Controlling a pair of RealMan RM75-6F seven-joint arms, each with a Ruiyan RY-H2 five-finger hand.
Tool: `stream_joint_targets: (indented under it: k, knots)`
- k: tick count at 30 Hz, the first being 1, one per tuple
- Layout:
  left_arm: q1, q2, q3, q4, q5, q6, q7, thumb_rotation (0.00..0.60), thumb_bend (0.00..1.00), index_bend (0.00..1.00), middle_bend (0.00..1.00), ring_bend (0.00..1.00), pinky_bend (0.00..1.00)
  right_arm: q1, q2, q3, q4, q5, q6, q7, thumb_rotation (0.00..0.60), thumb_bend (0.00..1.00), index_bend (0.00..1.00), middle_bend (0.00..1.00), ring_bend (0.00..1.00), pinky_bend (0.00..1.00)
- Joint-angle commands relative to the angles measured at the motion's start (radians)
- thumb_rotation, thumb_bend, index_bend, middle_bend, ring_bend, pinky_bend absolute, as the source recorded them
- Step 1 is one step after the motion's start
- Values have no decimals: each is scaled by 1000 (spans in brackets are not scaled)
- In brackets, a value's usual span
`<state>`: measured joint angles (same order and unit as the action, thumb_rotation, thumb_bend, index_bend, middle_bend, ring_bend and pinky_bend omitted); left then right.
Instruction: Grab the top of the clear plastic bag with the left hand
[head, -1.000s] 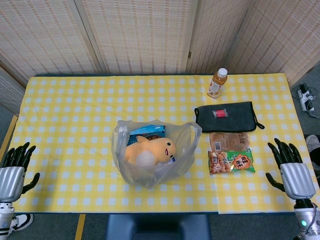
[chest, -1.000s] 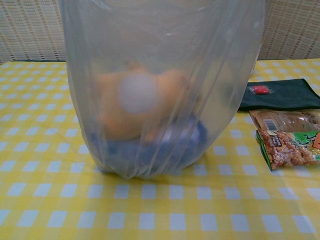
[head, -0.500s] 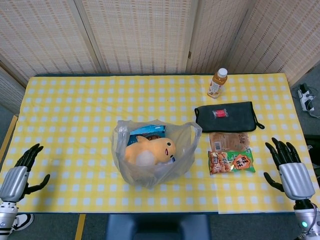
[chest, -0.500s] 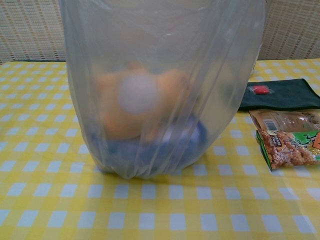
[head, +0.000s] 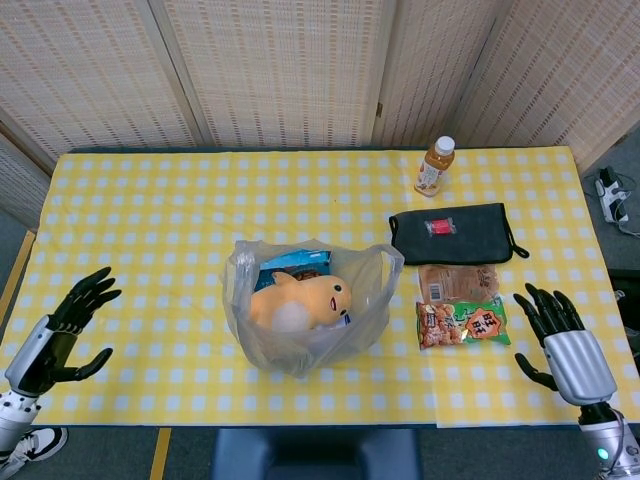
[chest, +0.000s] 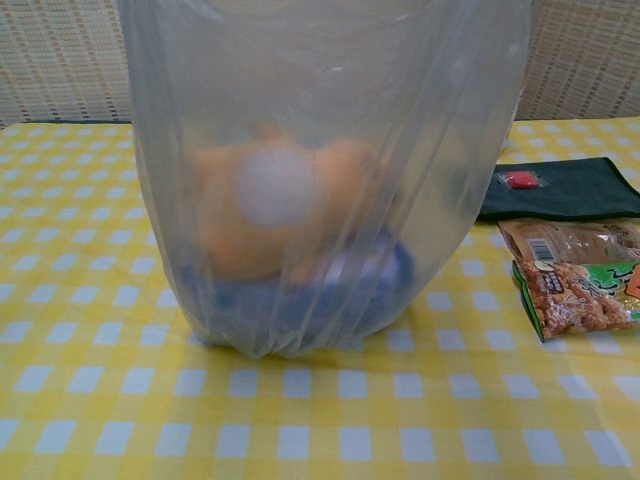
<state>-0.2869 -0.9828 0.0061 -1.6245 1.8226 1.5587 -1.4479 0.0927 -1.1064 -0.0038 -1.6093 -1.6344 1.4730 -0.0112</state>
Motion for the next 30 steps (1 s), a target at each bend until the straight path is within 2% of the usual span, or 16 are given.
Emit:
stream_joint_targets:
  k: [1,4,9,19,24,30]
  knots:
    - [-40,27,-8,-43,32,46,-53,600,371,3,0,0,123,-3,10,-3,-5,-4,7,16,600,328,0,0,0,0]
    - [-64,46,-15,-76,26,41,-60,600,371,11,0,0,123,-8,15,-2,-3,-6,20,27,600,327,0,0,0,0]
    - [-101,55,-15,-100,15,24,-140,600,364,11,0,0,124,-5,18,-2,-5,0,10,32,600,327,0,0,0,0]
    - [-171,25,-8,-125,4,-54,-136,600,358,13,0,0,124,-10,25,-3,-8,-3,23,39,600,328,0,0,0,0]
    - [-205,9,-6,-149,-2,-85,-175,600,358,18,0,0,124,-11,27,-2,-7,0,22,42,600,328,0,0,0,0]
    - [-242,-34,-9,-129,-3,-103,-204,600,357,32,0,0,125,-13,28,3,-6,11,23,38,600,327,0,0,0,0]
